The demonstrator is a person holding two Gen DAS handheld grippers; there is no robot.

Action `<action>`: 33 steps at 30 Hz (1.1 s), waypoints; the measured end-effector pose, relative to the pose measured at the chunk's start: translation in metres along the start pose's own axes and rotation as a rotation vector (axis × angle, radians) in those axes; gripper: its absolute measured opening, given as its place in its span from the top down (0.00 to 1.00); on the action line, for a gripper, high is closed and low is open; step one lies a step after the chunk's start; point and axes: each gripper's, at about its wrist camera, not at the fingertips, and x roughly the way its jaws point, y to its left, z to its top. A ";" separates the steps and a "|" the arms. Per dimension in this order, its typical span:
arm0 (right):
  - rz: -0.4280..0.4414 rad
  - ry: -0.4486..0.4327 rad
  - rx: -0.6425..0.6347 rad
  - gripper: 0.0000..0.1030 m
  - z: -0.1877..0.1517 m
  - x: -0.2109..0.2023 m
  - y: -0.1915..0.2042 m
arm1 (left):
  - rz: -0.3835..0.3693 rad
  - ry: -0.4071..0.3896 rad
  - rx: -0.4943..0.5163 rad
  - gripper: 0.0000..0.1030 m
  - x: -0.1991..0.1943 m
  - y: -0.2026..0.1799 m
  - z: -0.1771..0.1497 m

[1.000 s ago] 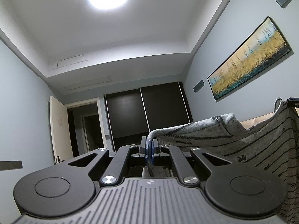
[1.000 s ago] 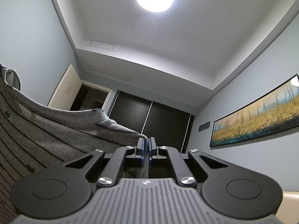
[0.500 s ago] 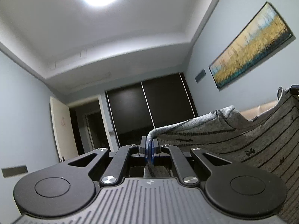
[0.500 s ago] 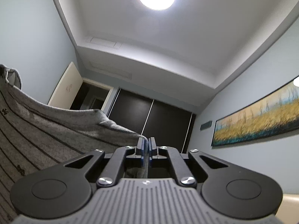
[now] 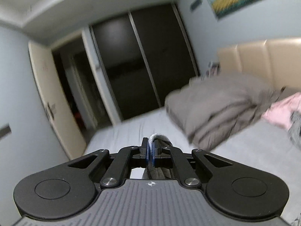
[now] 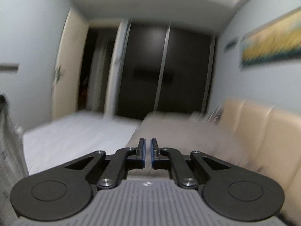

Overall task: Fold clothes
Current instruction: 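Swing the held shirt down and lay it flat on the bed with both grippers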

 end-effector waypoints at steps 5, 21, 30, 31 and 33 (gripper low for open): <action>0.184 0.304 0.032 0.91 -0.078 0.086 0.024 | 0.040 0.136 -0.057 0.98 0.050 0.022 -0.053; 0.735 0.696 -0.058 0.54 -0.222 0.218 0.183 | 0.185 0.225 -0.148 0.98 0.047 0.102 -0.115; 0.785 0.740 -0.057 0.58 -0.240 0.242 0.220 | 0.205 0.264 -0.154 0.98 0.054 0.117 -0.129; 0.790 0.756 -0.056 0.58 -0.239 0.241 0.221 | 0.206 0.268 -0.159 0.98 0.054 0.118 -0.130; 0.783 0.788 -0.071 0.59 -0.248 0.239 0.224 | 0.207 0.272 -0.169 0.98 0.055 0.121 -0.132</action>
